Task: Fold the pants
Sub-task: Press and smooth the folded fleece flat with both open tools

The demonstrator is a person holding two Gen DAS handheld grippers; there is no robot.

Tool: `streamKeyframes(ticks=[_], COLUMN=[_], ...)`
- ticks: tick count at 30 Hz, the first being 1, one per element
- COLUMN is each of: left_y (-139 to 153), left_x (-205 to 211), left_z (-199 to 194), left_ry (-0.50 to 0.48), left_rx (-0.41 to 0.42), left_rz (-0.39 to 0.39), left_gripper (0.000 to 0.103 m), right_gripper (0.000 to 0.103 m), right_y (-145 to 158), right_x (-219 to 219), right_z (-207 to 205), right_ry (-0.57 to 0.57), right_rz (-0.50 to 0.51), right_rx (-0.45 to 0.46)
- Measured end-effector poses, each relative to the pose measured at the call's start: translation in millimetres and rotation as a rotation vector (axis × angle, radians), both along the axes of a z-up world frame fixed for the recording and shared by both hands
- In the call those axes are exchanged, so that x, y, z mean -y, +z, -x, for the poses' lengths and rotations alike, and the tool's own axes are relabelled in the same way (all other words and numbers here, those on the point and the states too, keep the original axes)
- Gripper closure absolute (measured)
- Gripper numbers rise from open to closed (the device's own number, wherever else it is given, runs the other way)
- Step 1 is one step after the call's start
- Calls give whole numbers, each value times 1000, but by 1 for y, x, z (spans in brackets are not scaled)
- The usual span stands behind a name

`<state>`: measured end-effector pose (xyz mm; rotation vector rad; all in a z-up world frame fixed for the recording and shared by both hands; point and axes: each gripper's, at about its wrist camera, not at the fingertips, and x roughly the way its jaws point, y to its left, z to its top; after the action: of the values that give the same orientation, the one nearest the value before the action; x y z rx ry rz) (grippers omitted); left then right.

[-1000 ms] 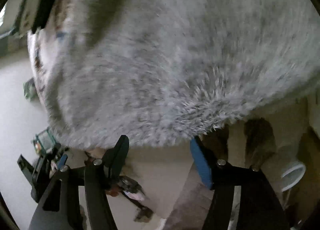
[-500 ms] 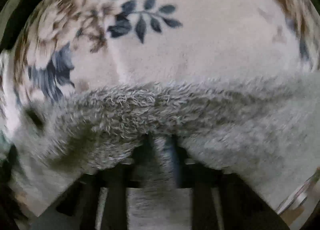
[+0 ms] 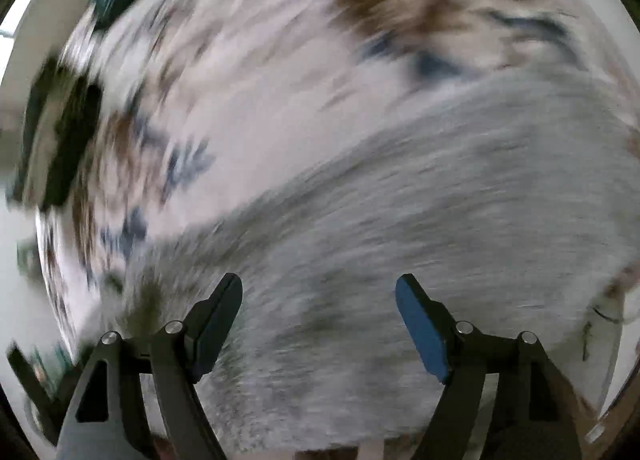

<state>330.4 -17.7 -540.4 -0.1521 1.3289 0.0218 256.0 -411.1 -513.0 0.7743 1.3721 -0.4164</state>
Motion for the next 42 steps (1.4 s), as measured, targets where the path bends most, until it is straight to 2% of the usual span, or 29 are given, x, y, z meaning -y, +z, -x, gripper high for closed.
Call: streamKeyframes(ticks=[3, 8, 10, 12, 14, 15, 16, 17, 18, 21, 23, 26, 31, 34, 35, 37, 38, 39, 42], left_y=[10, -1, -15, -26, -39, -42, -46, -47, -47, -45, -43, -40, -42, -40, -40, -41, -41, -41, -41], left_x=[45, 134, 169, 193, 219, 227, 238, 244, 250, 266, 273, 284, 296, 297, 297, 295, 294, 293, 293], left_z=[8, 20, 24, 28, 32, 34, 37, 40, 42, 49, 53, 55, 55, 56, 57, 58, 59, 59, 62], left_ry=[-61, -141, -153, -162, -174, -178, -183, -189, -197, -227, -239, -253, -270, -270, -270, -267, -261, -255, -248], left_rx=[28, 38, 7, -15, -47, -56, -64, -66, -67, -61, -64, -60, -64, -60, -62, -70, -72, -74, -81], left_rz=[0, -14, -28, -38, -38, -39, -36, -35, -37, -53, -52, -53, -58, -58, -58, -56, -54, -51, -43], left_gripper=[28, 28, 28, 28, 28, 28, 28, 28, 28, 28, 28, 28, 28, 28, 28, 28, 28, 28, 28], right_gripper=[21, 21, 21, 21, 22, 29, 43, 88, 92, 94, 94, 94, 94, 93, 87, 73, 49, 34, 34], right_y=[19, 19, 1, -17, -38, -50, -55, -57, -58, -36, -14, 2, -20, -42, -45, -41, -34, -25, -3], right_x=[70, 171, 192, 209, 215, 213, 214, 214, 213, 208, 213, 227, 250, 259, 265, 272, 277, 281, 287], right_z=[47, 70, 64, 57, 49, 46, 45, 44, 44, 51, 63, 78, 83, 82, 86, 95, 102, 111, 140], right_ry=[-109, -143, -109, -56, -3, 11, 34, 71, 85, 119, 84, 29, -7, -19, -58, -104, -128, -157, -228], right_rz=[115, 225, 241, 206, 190, 199, 212, 232, 240, 318, 348, 362, 335, 162, 77, 37, 39, 46, 50], right_rx=[-2, -37, -53, -29, -56, -63, -63, -57, -54, -8, 21, 20, -87, -107, -83, -55, -41, -18, 35])
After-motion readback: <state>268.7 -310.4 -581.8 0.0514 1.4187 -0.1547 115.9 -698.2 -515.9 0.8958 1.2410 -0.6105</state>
